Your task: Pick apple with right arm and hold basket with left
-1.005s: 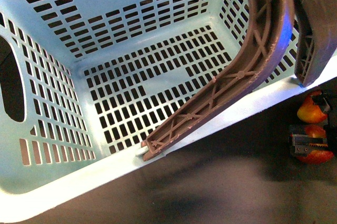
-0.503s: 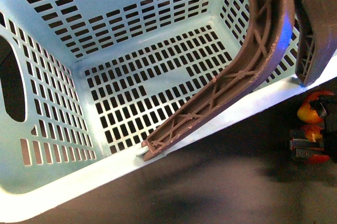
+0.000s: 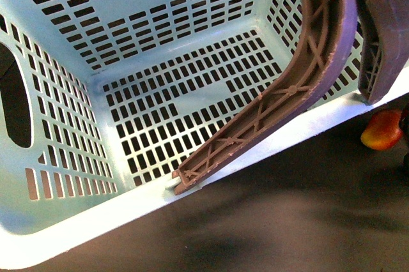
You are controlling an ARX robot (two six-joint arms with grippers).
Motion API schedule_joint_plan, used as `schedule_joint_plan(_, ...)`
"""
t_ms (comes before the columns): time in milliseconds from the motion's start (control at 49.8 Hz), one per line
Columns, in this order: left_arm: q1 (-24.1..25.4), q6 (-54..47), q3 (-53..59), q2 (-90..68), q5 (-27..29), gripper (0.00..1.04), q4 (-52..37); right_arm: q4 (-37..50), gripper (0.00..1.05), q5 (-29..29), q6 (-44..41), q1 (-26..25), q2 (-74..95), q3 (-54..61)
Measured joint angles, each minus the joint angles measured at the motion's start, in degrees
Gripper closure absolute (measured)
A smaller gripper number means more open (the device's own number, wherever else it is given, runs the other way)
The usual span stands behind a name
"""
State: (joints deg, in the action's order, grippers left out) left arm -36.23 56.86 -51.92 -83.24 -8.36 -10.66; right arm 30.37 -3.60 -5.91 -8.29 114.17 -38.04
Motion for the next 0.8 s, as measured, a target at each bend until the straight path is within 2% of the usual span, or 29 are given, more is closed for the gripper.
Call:
schedule_joint_plan(221, 0.0, 0.0, 0.0, 0.0, 0.02, 0.9, 0.0, -8.39, 0.25, 0.24, -1.25, 1.53, -25.99, 3.5)
schedule_joint_plan(422, -0.02, 0.0, 0.0, 0.0, 0.0, 0.9, 0.0, -17.09, 0.25, -0.24, 1.05, 9.55, -46.84, 0.02)
schedule_joint_plan(563, 0.0, 0.0, 0.0, 0.0, 0.02, 0.9, 0.0, -16.41, 0.25, -4.42, 1.95, 17.03, -48.83, -2.49)
schedule_joint_plan(804, -0.02, 0.0, 0.0, 0.0, 0.0, 0.9, 0.0, -12.55, 0.25, -6.78, 4.48, 27.41, -41.97, -2.62)
